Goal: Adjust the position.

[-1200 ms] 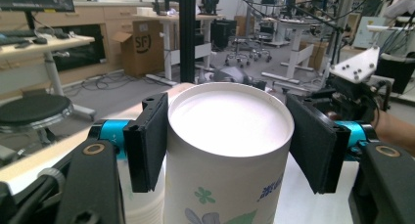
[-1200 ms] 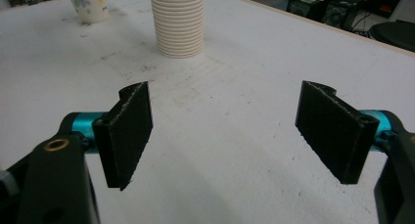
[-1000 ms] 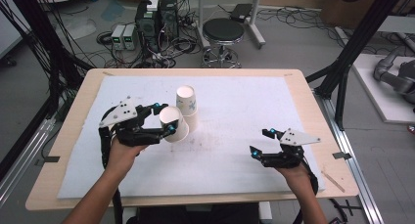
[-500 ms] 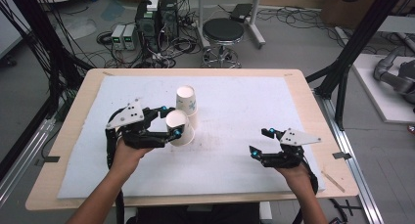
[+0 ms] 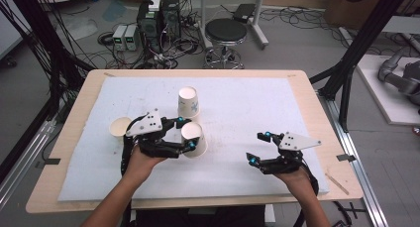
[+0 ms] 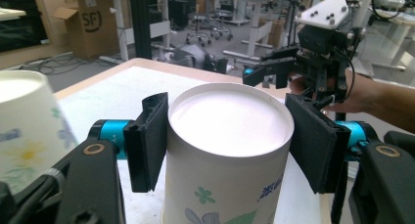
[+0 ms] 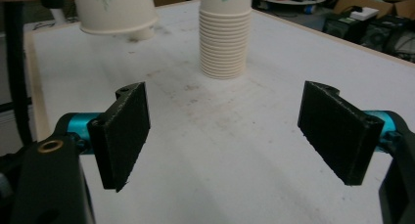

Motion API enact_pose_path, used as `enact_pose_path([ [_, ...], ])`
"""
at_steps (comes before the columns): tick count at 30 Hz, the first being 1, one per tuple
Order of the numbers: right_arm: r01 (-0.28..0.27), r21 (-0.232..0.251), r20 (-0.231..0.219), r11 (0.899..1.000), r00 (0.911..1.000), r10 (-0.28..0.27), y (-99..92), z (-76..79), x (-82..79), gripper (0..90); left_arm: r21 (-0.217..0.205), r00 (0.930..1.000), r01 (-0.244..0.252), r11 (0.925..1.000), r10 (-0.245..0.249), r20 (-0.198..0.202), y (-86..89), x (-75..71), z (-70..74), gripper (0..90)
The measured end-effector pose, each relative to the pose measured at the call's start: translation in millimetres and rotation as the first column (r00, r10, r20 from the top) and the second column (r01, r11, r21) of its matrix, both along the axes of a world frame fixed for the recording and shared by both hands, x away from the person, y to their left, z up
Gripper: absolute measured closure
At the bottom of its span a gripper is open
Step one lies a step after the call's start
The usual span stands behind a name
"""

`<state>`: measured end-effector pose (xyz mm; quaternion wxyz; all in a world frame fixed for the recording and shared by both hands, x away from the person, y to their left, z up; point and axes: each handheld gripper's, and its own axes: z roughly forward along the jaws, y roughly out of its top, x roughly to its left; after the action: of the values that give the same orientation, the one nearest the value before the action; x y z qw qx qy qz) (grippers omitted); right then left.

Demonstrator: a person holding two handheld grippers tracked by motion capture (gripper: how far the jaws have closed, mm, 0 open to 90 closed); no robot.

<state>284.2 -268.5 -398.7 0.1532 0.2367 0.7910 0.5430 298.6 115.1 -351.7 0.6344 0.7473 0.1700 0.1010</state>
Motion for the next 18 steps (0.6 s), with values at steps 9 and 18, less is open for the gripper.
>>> enact_pose_path([
  [9, -0.100, 0.049, 0.007, 0.994, 0.9950, 0.100, 18.4, 6.9, -3.1, 20.3, 0.001, 0.9983, 0.059, 0.9983, -0.059, -0.005, -9.2, -2.3, -11.1, 35.5],
  [18, -0.191, 0.064, -0.012, 0.979, 0.9812, 0.193, 37.5, 6.5, 1.5, 20.3, 0.005, 0.9935, 0.113, 0.9935, -0.113, -0.006, -22.2, -5.4, -15.1, 35.7],
])
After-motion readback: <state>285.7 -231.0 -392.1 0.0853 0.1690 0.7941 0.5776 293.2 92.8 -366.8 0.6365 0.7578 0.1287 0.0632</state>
